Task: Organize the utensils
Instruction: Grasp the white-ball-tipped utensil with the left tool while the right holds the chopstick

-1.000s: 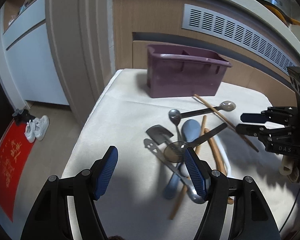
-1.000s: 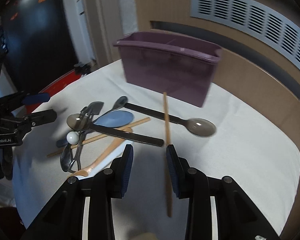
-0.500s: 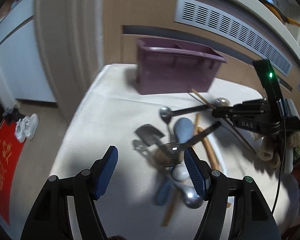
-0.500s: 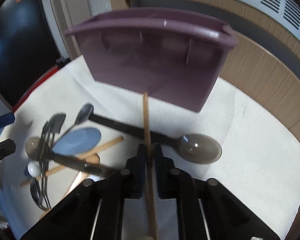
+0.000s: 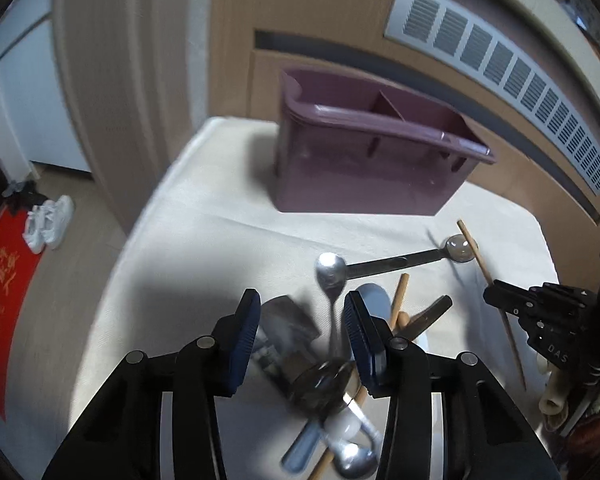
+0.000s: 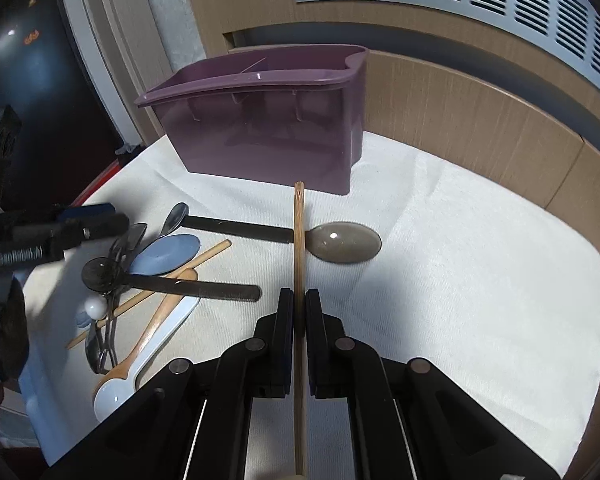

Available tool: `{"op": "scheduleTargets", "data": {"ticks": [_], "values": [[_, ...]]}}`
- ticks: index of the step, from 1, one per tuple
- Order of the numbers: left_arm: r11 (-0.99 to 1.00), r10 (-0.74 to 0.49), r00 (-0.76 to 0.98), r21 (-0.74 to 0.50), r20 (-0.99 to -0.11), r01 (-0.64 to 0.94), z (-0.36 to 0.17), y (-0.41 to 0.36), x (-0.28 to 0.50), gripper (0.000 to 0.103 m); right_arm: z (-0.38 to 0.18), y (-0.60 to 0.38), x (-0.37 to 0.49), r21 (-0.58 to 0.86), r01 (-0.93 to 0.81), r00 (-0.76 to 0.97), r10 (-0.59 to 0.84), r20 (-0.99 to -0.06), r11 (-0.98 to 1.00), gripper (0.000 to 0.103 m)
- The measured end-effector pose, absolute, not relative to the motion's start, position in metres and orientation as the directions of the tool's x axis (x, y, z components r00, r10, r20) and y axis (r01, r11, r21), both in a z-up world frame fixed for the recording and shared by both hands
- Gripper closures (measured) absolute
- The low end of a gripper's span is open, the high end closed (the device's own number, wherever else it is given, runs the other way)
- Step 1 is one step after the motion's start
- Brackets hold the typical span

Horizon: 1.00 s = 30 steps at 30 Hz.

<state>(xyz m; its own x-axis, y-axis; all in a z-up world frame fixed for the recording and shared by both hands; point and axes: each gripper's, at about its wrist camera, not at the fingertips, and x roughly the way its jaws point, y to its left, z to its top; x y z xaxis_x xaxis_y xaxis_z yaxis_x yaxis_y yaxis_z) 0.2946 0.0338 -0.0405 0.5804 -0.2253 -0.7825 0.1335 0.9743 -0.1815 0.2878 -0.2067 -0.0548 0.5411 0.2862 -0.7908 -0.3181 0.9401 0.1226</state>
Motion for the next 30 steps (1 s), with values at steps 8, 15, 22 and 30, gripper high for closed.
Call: {"op": "scheduleTargets", "data": {"ticks": [8, 15, 22, 30], "values": [[0.989, -0.110, 0.662, -0.015, -0.742, 0.147, -0.048, -0.002, 0.212, 0.058, -0.061, -0.201, 0.279, 0.127, -0.351, 0.547, 0.313, -0.777, 0.928, 0.097], [0.994, -0.094, 0.618, -0.045, -0.780, 0.096, -0.070, -0.007, 0.226, 0.063, -0.057, -0.198, 0.271, 0.148, -0.345, 0.541, 0.325, -0.776, 0.927, 0.097], [0.985, -0.168, 0.603, -0.116, -0.780, 0.125, -0.076, -0.008, 0.235, 0.080, -0.055, -0.188, 0.267, 0.127, -0.353, 0.541, 0.313, -0.781, 0.927, 0.097], [0.983, -0.182, 0.680, -0.110, -0.711, 0.148, -0.049, -0.001, 0.222, 0.081, -0.055, -0.183, 0.268, 0.118, -0.359, 0.541, 0.310, -0.782, 0.926, 0.097]]}}
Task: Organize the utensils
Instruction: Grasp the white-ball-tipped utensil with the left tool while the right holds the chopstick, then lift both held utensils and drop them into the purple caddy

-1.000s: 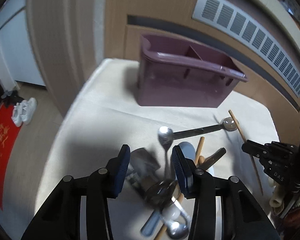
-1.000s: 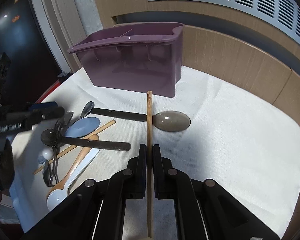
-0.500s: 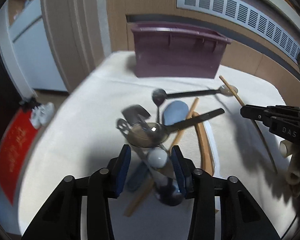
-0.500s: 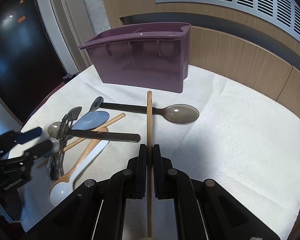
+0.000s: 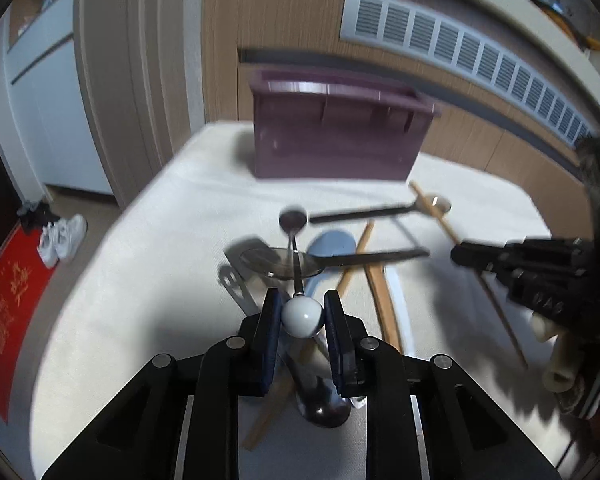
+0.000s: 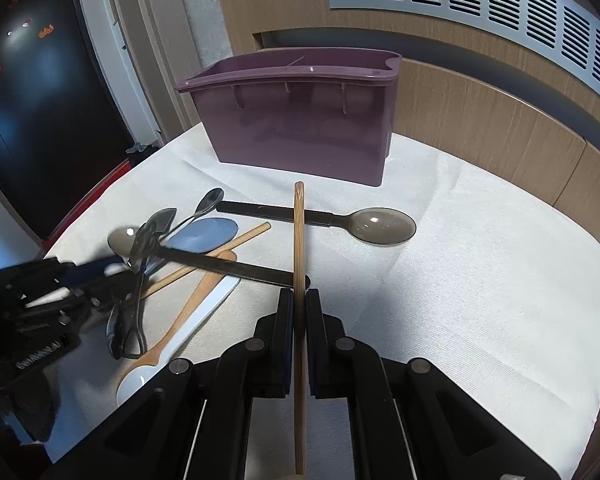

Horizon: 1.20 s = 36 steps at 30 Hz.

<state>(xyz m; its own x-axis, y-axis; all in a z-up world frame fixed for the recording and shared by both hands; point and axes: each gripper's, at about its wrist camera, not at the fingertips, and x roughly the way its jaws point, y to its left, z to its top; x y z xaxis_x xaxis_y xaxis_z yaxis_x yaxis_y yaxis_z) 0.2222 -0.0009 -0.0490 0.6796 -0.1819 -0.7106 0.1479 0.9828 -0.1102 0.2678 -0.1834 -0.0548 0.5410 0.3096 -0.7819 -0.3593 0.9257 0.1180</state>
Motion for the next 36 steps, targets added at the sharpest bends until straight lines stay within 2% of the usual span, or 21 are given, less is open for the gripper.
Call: {"op": "scheduleTargets", "data": {"ticks": [7, 12, 19, 26, 30, 34, 36], "values": [[0.984, -0.175, 0.745, -0.089, -0.644, 0.155, -0.020, 0.011, 0.225, 0.081, -0.060, -0.178, 0.270, 0.123, -0.367, 0.519, 0.313, -0.796, 0.922, 0.097], [0.982, -0.185, 0.762, -0.097, -0.620, 0.159, -0.010, 0.019, 0.228, 0.081, -0.066, -0.179, 0.280, 0.197, -0.367, 0.461, 0.362, -0.811, 0.909, 0.096], [0.978, -0.209, 0.762, -0.126, -0.612, 0.168, -0.009, 0.027, 0.229, 0.081, -0.074, -0.160, 0.295, 0.157, -0.387, 0.431, 0.329, -0.840, 0.909, 0.092], [0.979, -0.205, 0.763, -0.147, -0.613, 0.144, -0.009, 0.038, 0.231, 0.081, -0.067, -0.139, 0.295, 0.214, -0.421, 0.409, 0.395, -0.823, 0.882, 0.092], [0.978, -0.204, 0.761, -0.152, -0.615, 0.140, -0.010, 0.041, 0.231, 0.081, -0.065, -0.132, 0.287, 0.191, -0.449, 0.417, 0.394, -0.819, 0.873, 0.089], [0.978, -0.205, 0.760, -0.152, -0.617, 0.141, -0.011, 0.040, 0.231, 0.081, -0.075, -0.126, 0.288, 0.091, -0.433, 0.442, 0.299, -0.846, 0.897, 0.088], [0.978, -0.205, 0.756, -0.153, -0.621, 0.139, -0.011, 0.040, 0.231, 0.081, -0.075, -0.126, 0.293, 0.089, -0.423, 0.449, 0.295, -0.843, 0.902, 0.088]]}}
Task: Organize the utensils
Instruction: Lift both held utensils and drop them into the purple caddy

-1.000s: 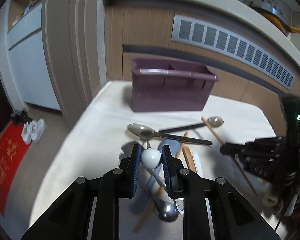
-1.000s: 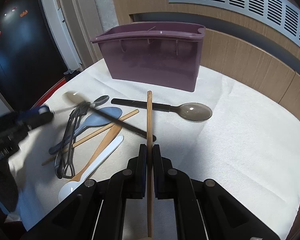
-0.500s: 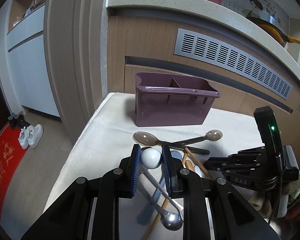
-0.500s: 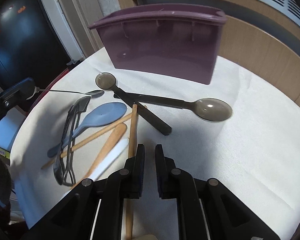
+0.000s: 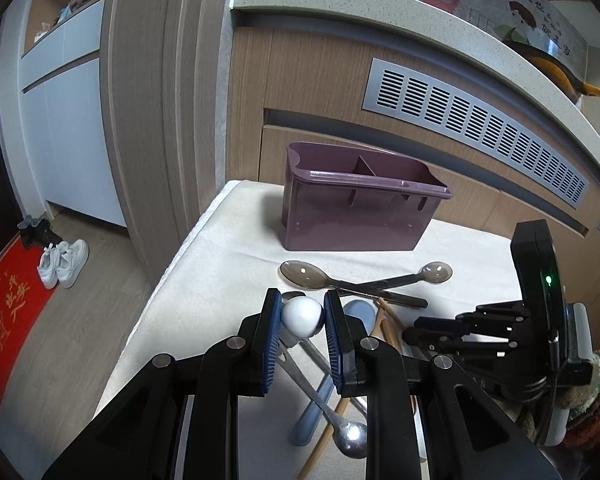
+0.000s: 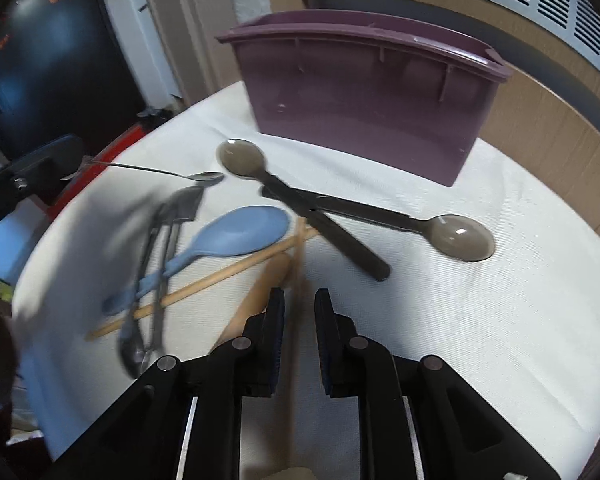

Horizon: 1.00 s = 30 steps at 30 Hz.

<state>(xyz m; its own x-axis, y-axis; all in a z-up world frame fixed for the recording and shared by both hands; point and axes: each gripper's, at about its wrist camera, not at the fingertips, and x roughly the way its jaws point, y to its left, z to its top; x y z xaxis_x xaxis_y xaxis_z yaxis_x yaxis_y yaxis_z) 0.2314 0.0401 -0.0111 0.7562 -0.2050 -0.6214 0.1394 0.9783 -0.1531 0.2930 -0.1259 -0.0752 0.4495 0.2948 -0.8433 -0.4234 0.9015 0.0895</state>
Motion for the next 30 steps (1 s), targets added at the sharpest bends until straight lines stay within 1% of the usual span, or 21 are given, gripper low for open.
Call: {"op": "scheduleTargets", "data": {"ticks": [3, 6, 12, 16, 18, 22, 24, 27, 29, 30], "values": [[0.978, -0.205, 0.752, -0.154, -0.626, 0.138, -0.010, 0.040, 0.231, 0.081, -0.075, -0.131, 0.296, 0.100, -0.419, 0.444, 0.300, -0.844, 0.902, 0.088], [0.979, -0.203, 0.748, -0.151, -0.632, 0.138, -0.010, 0.040, 0.231, 0.081, -0.072, -0.134, 0.291, 0.073, -0.431, 0.445, 0.282, -0.850, 0.899, 0.097], [0.980, -0.199, 0.749, -0.138, -0.632, 0.144, -0.004, 0.033, 0.228, 0.081, -0.047, -0.151, 0.279, 0.090, -0.427, 0.510, 0.321, -0.798, 0.900, 0.098], [0.977, -0.214, 0.764, -0.141, -0.609, 0.161, 0.011, 0.029, 0.223, 0.081, -0.026, -0.163, 0.271, 0.113, -0.419, 0.551, 0.352, -0.757, 0.901, 0.098], [0.970, -0.244, 0.768, -0.158, -0.593, 0.186, 0.024, 0.027, 0.221, 0.081, -0.009, -0.170, 0.268, 0.128, -0.415, 0.584, 0.372, -0.722, 0.901, 0.098], [0.964, -0.265, 0.788, -0.154, -0.556, 0.215, 0.050, 0.021, 0.221, 0.081, 0.023, -0.182, 0.262, 0.155, -0.402, 0.653, 0.402, -0.642, 0.902, 0.098], [0.954, -0.300, 0.795, -0.176, -0.527, 0.243, 0.074, 0.020, 0.227, 0.081, 0.042, -0.183, 0.263, 0.156, -0.398, 0.688, 0.407, -0.601, 0.904, 0.098], [0.939, -0.343, 0.813, -0.194, -0.471, 0.284, 0.115, 0.017, 0.240, 0.081, 0.091, -0.188, 0.269, 0.144, -0.393, 0.760, 0.409, -0.506, 0.908, 0.098], [0.933, -0.358, 0.834, -0.188, -0.420, 0.306, 0.145, 0.015, 0.251, 0.081, 0.135, -0.188, 0.274, 0.107, -0.381, 0.826, 0.390, -0.408, 0.918, 0.098], [0.931, -0.363, 0.843, -0.183, -0.397, 0.315, 0.158, 0.014, 0.258, 0.081, 0.150, -0.189, 0.276, 0.099, -0.376, 0.844, 0.385, -0.375, 0.921, 0.098]]}}
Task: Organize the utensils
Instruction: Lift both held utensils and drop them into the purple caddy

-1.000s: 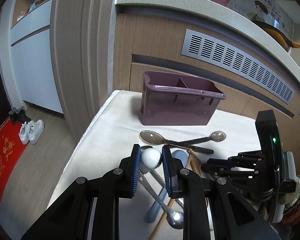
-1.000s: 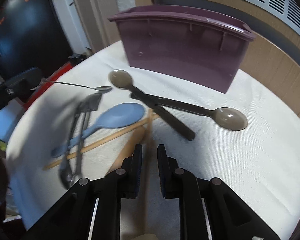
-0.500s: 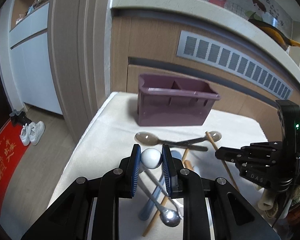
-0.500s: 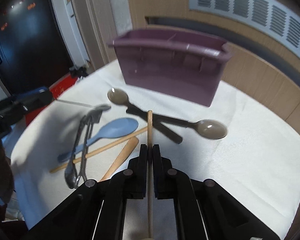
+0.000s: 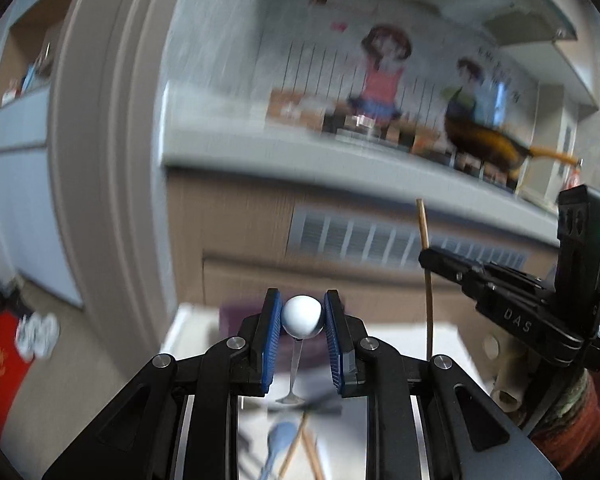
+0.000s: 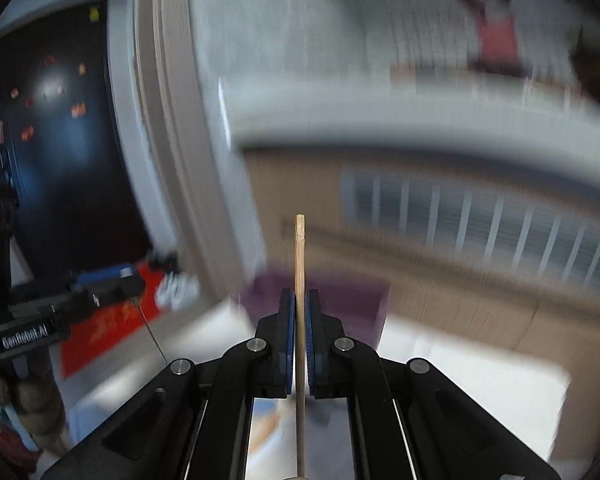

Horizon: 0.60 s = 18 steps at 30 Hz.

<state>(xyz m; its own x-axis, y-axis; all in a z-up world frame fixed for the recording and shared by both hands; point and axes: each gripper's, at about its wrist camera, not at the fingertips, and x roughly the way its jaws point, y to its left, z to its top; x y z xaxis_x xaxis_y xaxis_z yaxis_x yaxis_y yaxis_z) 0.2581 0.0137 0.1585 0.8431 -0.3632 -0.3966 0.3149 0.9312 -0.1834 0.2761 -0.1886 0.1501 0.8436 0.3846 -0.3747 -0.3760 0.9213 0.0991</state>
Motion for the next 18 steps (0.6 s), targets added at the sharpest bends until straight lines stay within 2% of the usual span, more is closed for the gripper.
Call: {"op": "scheduleTargets", "data": {"ticks": [2, 5, 9, 13, 18], "values": [[0.928, -0.371, 0.857, -0.171, -0.359, 0.330, 0.179, 0.011, 0.277, 0.081, 0.184, -0.188, 0.287, 0.098, -0.370, 0.880, 0.382, -0.283, 0.924, 0.098], [0.921, -0.388, 0.852, -0.184, -0.351, 0.344, 0.183, 0.012, 0.309, 0.081, 0.206, -0.180, 0.304, 0.061, -0.354, 0.916, 0.359, -0.176, 0.933, 0.098], [0.916, -0.398, 0.835, -0.208, -0.379, 0.343, 0.163, 0.016, 0.349, 0.081, 0.203, -0.171, 0.332, 0.046, -0.358, 0.927, 0.361, -0.107, 0.933, 0.098], [0.906, -0.417, 0.801, -0.268, -0.429, 0.327, 0.125, 0.020, 0.389, 0.081, 0.176, -0.165, 0.363, 0.029, -0.342, 0.931, 0.343, -0.121, 0.939, 0.098], [0.899, -0.431, 0.754, -0.313, -0.496, 0.308, 0.083, 0.017, 0.424, 0.081, 0.123, -0.164, 0.396, 0.048, -0.333, 0.916, 0.335, -0.220, 0.942, 0.098]]}}
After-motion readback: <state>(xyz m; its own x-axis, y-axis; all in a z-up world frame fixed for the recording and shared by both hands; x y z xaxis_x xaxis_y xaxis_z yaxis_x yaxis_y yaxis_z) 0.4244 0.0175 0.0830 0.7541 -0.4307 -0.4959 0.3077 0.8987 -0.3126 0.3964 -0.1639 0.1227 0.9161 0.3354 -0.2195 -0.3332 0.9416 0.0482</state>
